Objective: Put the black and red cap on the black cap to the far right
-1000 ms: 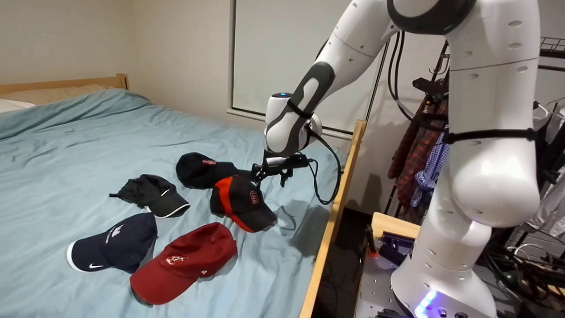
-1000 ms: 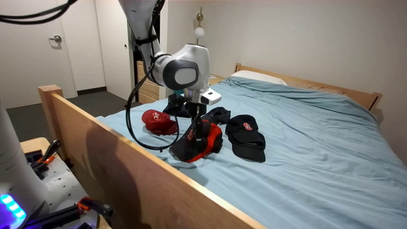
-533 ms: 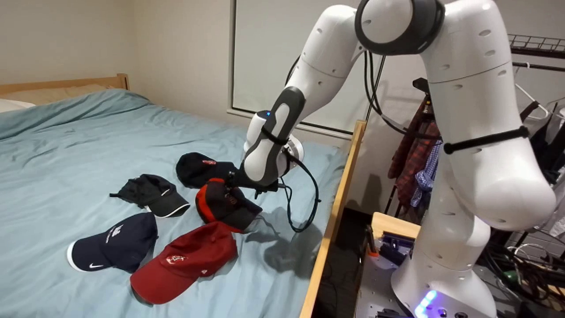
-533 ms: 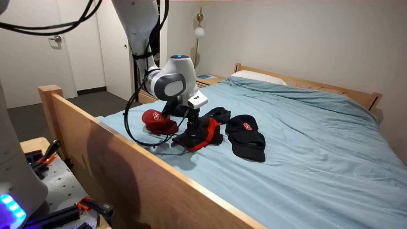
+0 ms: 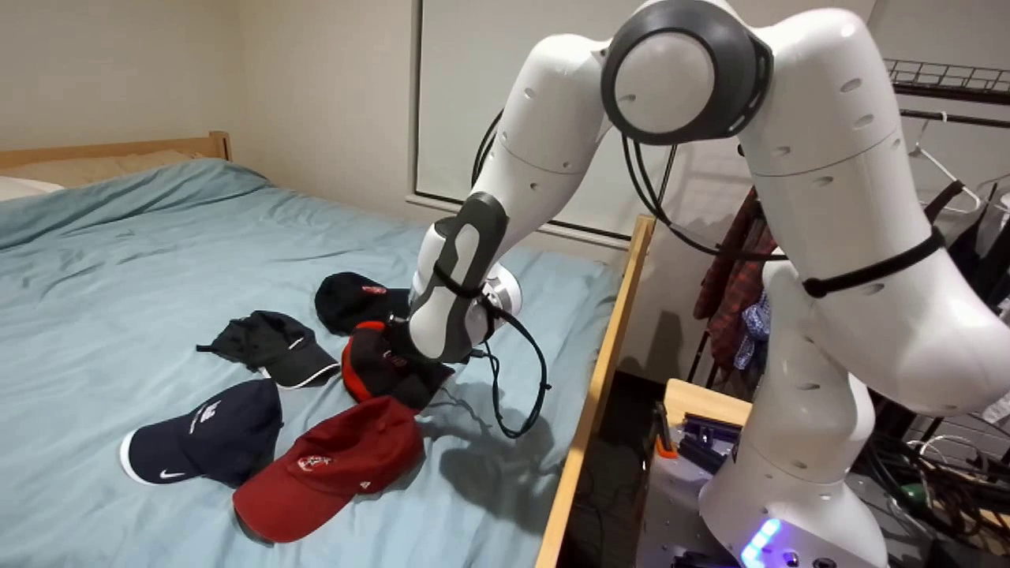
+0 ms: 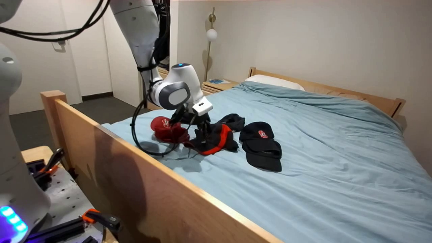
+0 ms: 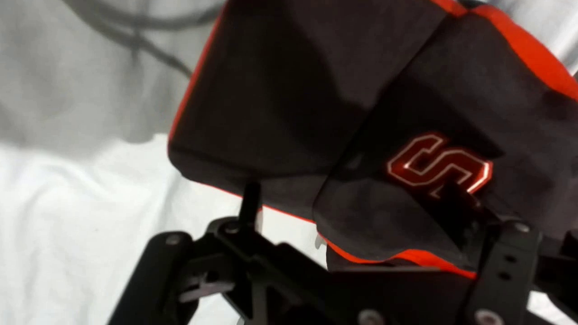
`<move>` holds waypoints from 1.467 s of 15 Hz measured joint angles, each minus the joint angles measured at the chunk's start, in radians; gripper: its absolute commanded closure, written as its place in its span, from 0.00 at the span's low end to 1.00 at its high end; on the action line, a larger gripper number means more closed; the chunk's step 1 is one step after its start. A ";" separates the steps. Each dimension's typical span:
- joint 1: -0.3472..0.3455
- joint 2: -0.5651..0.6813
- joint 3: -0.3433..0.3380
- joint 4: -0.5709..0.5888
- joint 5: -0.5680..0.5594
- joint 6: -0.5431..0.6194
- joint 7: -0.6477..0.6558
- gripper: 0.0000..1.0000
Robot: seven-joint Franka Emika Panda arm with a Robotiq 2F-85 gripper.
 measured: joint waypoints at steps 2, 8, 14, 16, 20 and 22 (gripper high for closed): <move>0.050 0.011 -0.036 0.008 0.007 0.000 0.002 0.00; 0.283 -0.037 -0.219 -0.017 0.013 -0.143 0.062 0.00; 0.508 -0.139 -0.354 -0.067 -0.091 -0.395 0.355 0.00; 0.506 -0.164 -0.317 -0.091 -0.095 -0.403 0.457 0.00; 0.504 -0.169 -0.279 -0.116 -0.137 -0.395 0.611 0.00; 0.496 -0.169 -0.273 -0.115 -0.154 -0.395 0.619 0.00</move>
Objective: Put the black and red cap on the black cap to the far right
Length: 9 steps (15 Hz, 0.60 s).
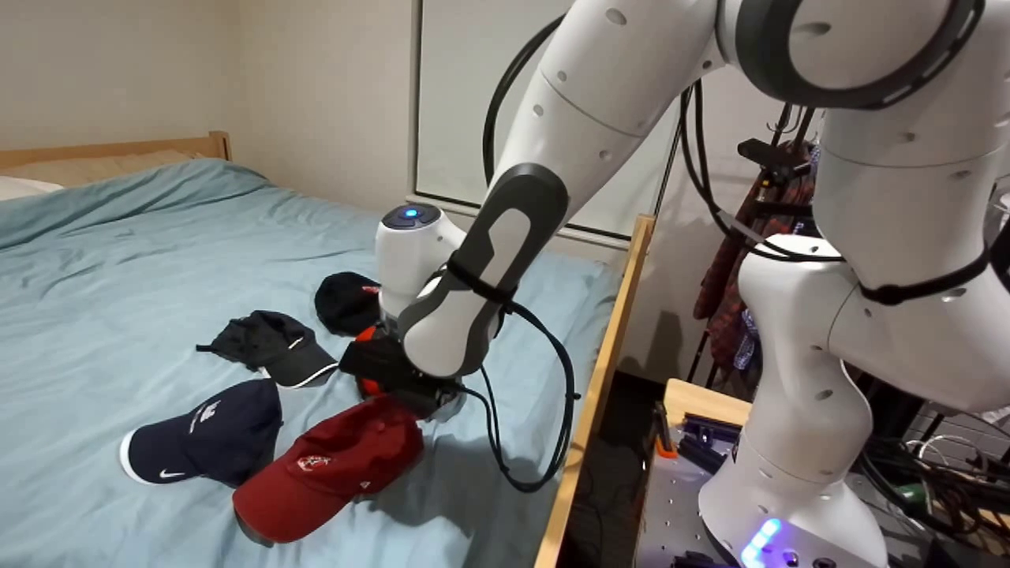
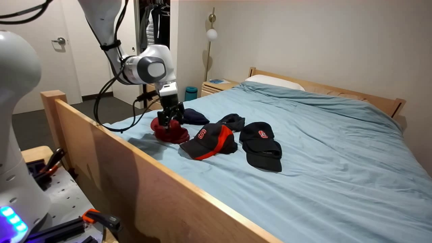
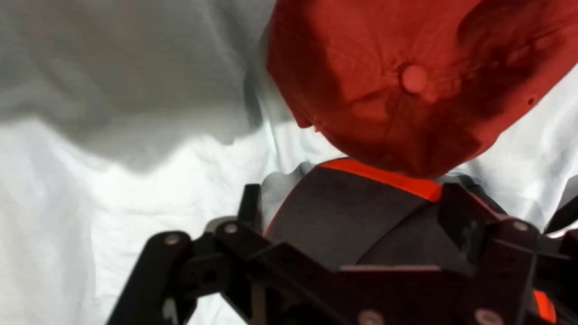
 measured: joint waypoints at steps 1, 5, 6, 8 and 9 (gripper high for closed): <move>-0.014 0.000 0.010 0.003 -0.019 -0.012 0.025 0.00; -0.049 0.009 0.015 0.007 -0.092 -0.070 0.222 0.00; -0.059 0.012 0.017 0.005 -0.106 -0.087 0.269 0.00; -0.094 0.014 0.037 0.004 -0.127 -0.116 0.337 0.00; -0.117 0.014 0.055 0.005 -0.134 -0.129 0.360 0.00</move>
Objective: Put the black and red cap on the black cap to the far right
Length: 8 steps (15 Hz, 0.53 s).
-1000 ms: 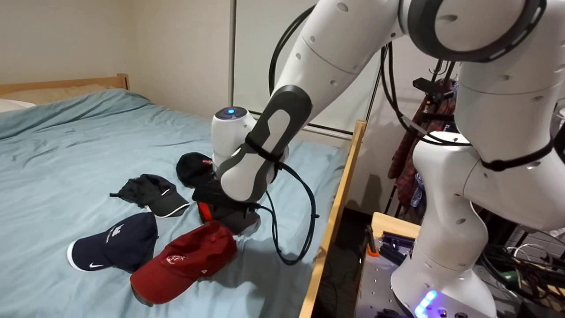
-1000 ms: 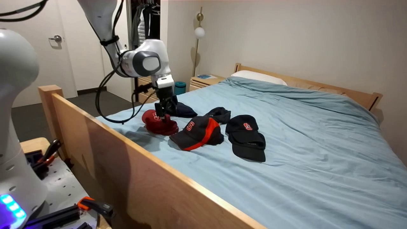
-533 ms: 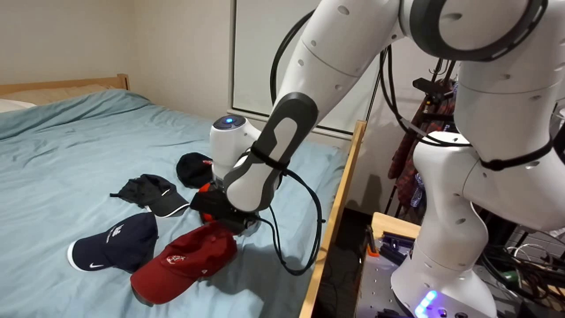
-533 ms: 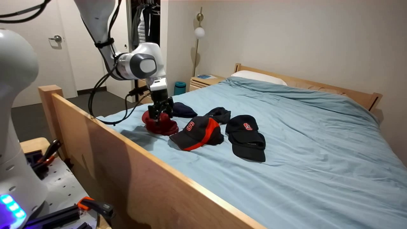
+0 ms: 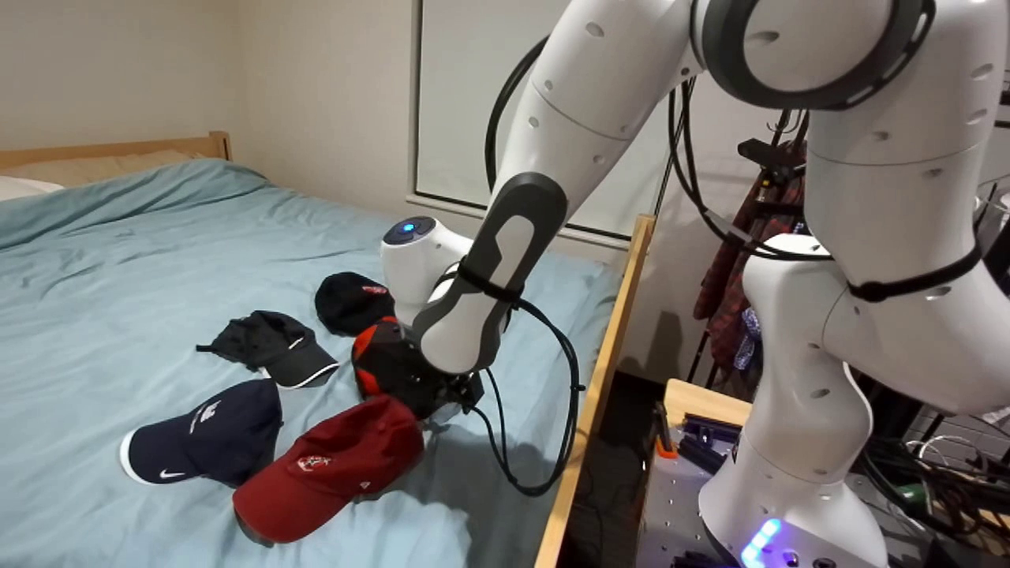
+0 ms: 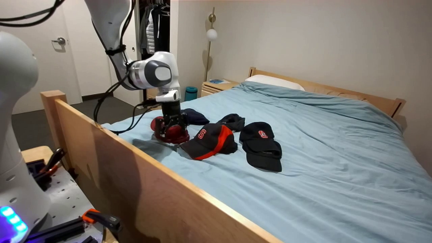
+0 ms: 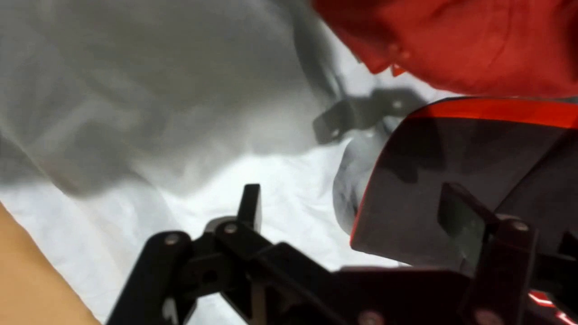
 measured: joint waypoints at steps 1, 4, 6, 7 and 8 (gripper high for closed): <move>-0.023 0.001 0.017 0.001 -0.016 -0.013 0.028 0.00; -0.063 0.012 0.035 0.011 -0.115 -0.032 0.145 0.00; -0.075 0.030 0.035 0.029 -0.195 -0.050 0.232 0.00; -0.079 0.039 0.035 0.040 -0.233 -0.063 0.273 0.00; -0.082 0.048 0.035 0.052 -0.273 -0.076 0.314 0.00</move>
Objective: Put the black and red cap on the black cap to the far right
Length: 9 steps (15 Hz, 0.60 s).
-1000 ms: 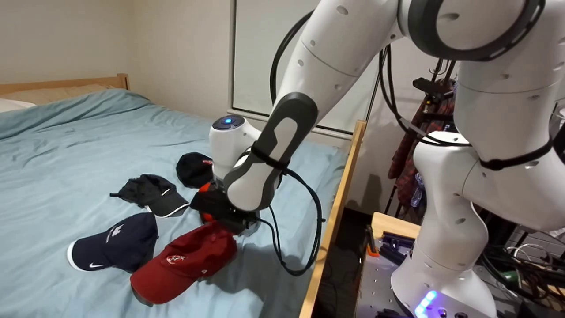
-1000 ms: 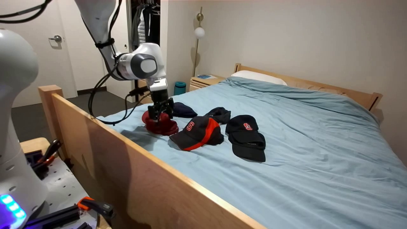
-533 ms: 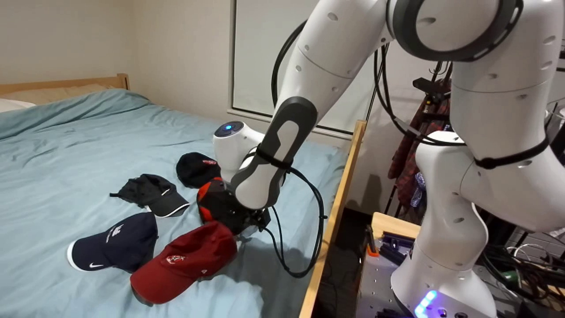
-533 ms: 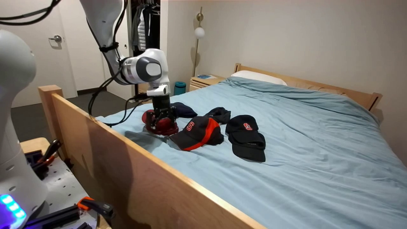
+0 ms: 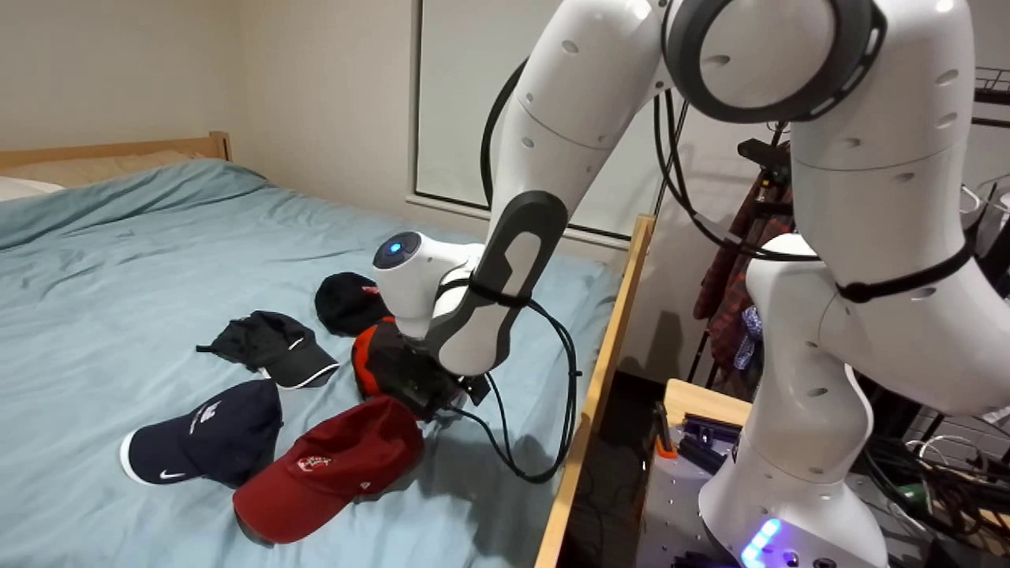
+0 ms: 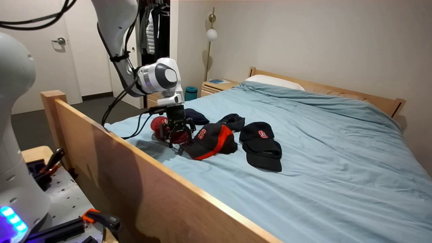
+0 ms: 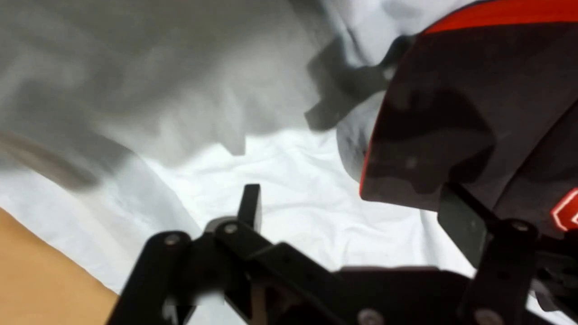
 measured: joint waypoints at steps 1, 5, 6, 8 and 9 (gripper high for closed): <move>-0.001 0.008 0.000 0.011 -0.039 -0.011 0.044 0.00; -0.001 0.031 0.003 0.037 -0.167 -0.014 0.220 0.00; -0.003 0.035 0.008 0.040 -0.187 -0.011 0.256 0.00; -0.011 0.041 0.022 0.041 -0.220 -0.001 0.323 0.00; -0.015 0.045 0.027 0.041 -0.238 0.003 0.356 0.00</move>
